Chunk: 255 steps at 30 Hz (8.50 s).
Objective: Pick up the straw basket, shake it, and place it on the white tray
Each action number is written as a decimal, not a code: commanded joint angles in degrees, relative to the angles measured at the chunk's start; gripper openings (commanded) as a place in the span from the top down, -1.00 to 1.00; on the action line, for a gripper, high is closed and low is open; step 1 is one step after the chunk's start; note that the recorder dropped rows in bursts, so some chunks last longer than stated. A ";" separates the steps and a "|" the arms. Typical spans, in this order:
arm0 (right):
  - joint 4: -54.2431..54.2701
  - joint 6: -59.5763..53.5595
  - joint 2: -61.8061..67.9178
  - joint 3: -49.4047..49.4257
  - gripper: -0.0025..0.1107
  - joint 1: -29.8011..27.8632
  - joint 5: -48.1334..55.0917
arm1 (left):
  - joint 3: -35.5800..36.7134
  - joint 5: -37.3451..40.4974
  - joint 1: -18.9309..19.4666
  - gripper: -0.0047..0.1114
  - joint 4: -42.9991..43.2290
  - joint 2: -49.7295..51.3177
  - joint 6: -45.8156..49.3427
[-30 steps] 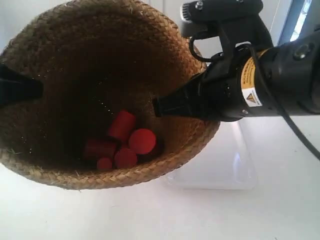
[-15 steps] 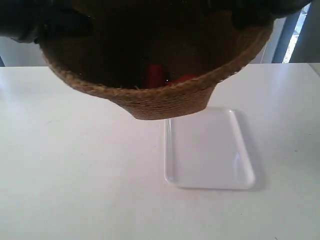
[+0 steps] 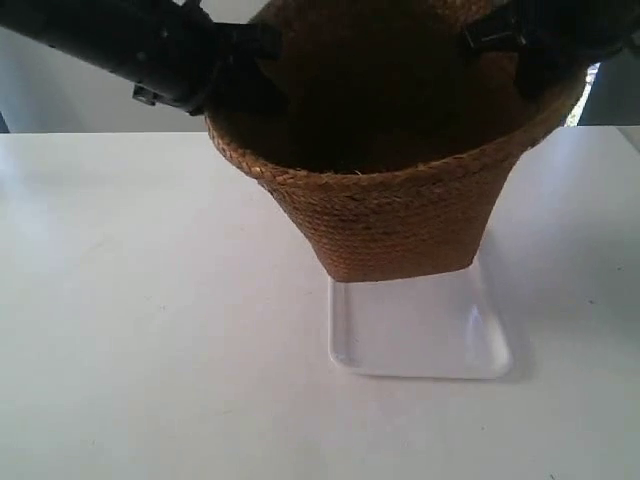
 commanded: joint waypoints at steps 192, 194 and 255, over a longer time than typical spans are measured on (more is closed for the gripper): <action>4.79 9.08 -49.90 35.70 0.96 -7.62 -28.01 | 66.83 -33.71 -1.99 0.91 55.70 -73.92 -15.72; 4.79 9.08 -49.90 35.70 0.96 -7.62 -28.01 | 70.87 -37.06 -1.99 0.91 55.70 -73.92 -17.09; 4.79 9.08 -50.25 35.70 0.96 -7.62 -27.82 | 84.89 -27.40 25.89 0.91 30.57 -92.72 -4.13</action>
